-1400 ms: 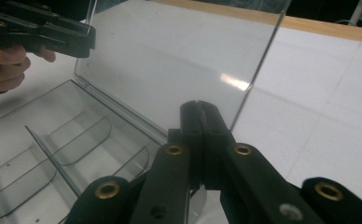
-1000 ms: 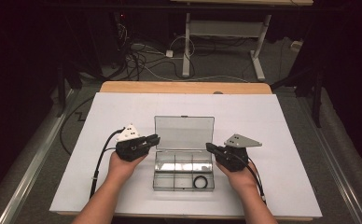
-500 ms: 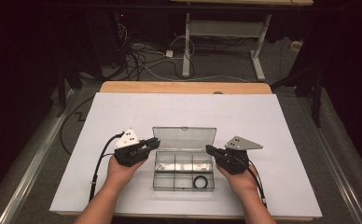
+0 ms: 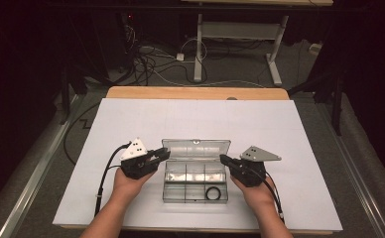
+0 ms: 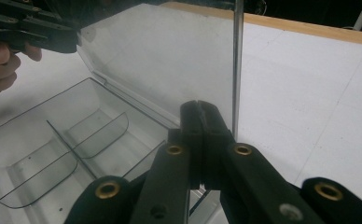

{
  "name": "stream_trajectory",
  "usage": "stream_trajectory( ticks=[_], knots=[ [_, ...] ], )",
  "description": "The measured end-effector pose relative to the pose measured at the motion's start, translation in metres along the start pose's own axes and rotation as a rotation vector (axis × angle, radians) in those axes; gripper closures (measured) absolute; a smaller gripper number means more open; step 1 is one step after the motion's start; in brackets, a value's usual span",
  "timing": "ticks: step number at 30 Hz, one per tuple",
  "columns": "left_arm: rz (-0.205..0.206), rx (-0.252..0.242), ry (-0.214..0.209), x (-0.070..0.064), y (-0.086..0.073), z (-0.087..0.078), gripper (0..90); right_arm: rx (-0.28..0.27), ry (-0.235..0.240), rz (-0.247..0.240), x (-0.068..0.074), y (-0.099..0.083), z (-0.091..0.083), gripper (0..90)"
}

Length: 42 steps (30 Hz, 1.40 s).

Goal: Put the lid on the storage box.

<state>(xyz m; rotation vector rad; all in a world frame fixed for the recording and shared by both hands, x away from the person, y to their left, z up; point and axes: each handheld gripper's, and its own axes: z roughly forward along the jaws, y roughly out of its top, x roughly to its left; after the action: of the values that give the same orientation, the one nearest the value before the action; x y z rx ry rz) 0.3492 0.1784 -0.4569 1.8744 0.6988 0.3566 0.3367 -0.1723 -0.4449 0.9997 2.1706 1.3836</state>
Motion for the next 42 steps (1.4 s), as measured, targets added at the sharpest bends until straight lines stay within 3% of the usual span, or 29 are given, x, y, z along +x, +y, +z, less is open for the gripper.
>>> stream_trajectory(
  ticks=[30,37,42],
  knots=[
    [0.037,0.002,-0.006,-0.017,-0.007,-0.016,69.3,0.011,0.017,0.002,0.010,-0.004,-0.009,90.0],
    [0.020,-0.004,-0.014,-0.022,-0.015,-0.024,69.4,0.015,0.023,0.001,0.012,-0.007,-0.011,90.0],
    [0.006,0.026,-0.015,-0.024,-0.027,-0.036,69.3,0.013,0.024,0.000,0.013,-0.009,-0.013,90.0]
  ],
)
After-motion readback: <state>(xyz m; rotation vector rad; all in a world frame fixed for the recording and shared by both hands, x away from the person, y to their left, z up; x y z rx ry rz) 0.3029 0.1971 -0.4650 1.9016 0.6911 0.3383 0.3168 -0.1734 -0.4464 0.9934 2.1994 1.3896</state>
